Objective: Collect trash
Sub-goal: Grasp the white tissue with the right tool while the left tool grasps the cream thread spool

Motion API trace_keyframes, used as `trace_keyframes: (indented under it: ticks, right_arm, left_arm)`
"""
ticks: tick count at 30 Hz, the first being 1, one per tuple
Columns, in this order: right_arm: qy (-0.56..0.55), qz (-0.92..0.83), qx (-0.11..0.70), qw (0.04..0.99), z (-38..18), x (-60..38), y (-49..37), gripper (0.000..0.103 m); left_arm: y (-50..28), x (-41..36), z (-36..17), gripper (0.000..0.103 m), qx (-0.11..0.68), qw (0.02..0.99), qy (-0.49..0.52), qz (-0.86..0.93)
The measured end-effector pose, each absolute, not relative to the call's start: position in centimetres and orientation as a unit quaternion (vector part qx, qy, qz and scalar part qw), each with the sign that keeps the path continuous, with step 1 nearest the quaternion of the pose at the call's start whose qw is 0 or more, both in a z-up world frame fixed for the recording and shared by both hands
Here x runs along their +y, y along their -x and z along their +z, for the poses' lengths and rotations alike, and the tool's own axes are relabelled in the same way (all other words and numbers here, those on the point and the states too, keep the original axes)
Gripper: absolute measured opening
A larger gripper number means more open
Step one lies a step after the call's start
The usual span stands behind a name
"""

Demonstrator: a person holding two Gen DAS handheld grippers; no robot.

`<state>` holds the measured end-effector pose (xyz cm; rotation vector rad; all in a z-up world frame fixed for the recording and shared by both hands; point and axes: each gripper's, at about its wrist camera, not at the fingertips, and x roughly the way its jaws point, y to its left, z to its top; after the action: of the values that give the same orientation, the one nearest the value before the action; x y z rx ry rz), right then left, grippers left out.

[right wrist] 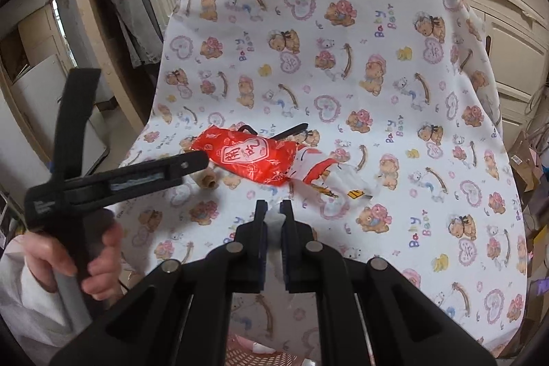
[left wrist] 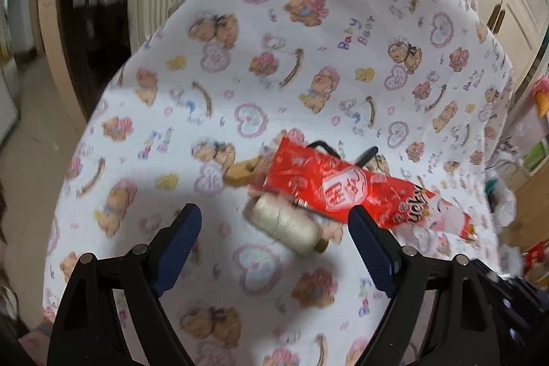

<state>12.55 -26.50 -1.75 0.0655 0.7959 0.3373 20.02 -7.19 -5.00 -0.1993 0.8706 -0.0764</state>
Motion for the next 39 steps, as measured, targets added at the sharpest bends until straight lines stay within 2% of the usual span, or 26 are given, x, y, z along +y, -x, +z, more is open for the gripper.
trace_keyframes:
  ticks: [6,10,12,14,16,22,24,27,28,29,31,35,39]
  right_arm:
    - [-0.039,0.163,0.389,0.906,-1.8,-26.9,-12.6,0.006]
    - [-0.037,0.164,0.393,0.904,-2.0,-27.0,-12.5,0.006]
    - [-0.036,0.163,0.392,0.905,-2.0,-27.0,-12.4,0.006]
    - [-0.037,0.163,0.390,0.905,-1.9,-27.1,-12.3,0.006]
    - [-0.038,0.163,0.389,0.906,-1.8,-27.1,-12.2,0.006]
    - [-0.037,0.159,0.387,0.907,-1.5,-27.3,-11.9,0.006]
    - [-0.038,0.157,0.388,0.907,-1.5,-27.4,-11.9,0.006]
    - [-0.044,0.157,0.389,0.907,-1.5,-27.5,-11.9,0.006]
    - [-0.043,0.157,0.389,0.906,-1.5,-27.5,-11.9,0.006]
    - [-0.041,0.157,0.389,0.907,-1.5,-27.5,-11.9,0.006]
    - [-0.037,0.155,0.391,0.907,-1.7,-27.3,-11.9,0.006]
    - [-0.038,0.156,0.397,0.904,-2.0,-27.0,-12.1,0.006]
    - [-0.031,0.157,0.398,0.903,-2.2,-26.7,-12.1,0.006]
  left_arm:
    - [-20.6,-9.5,-5.9,0.082,0.422,0.906,0.038,-0.014]
    - [-20.2,-9.5,-6.3,0.070,0.421,0.907,0.019,0.004]
    - [-20.0,-9.3,-6.1,0.061,0.423,0.905,0.025,-0.014]
    - [-19.7,-8.7,-5.9,0.045,0.430,0.901,0.045,-0.039]
    - [-19.2,-8.0,-5.6,0.037,0.434,0.897,0.058,-0.053]
    - [-18.1,-6.3,-4.2,0.000,0.444,0.890,0.076,-0.072]
    - [-17.2,-4.9,-3.4,0.000,0.437,0.889,0.106,-0.085]
    - [-17.0,-4.3,-2.8,0.001,0.435,0.892,0.100,-0.069]
    - [-17.2,-4.1,-3.0,0.010,0.440,0.889,0.104,-0.067]
    - [-17.3,-4.0,-3.2,0.028,0.446,0.886,0.109,-0.068]
    - [-17.6,-4.1,-3.8,0.045,0.452,0.882,0.115,-0.073]
    - [-19.1,-5.4,-5.6,0.047,0.476,0.865,0.122,-0.101]
    - [-19.5,-6.6,-6.1,0.051,0.461,0.877,0.099,-0.090]
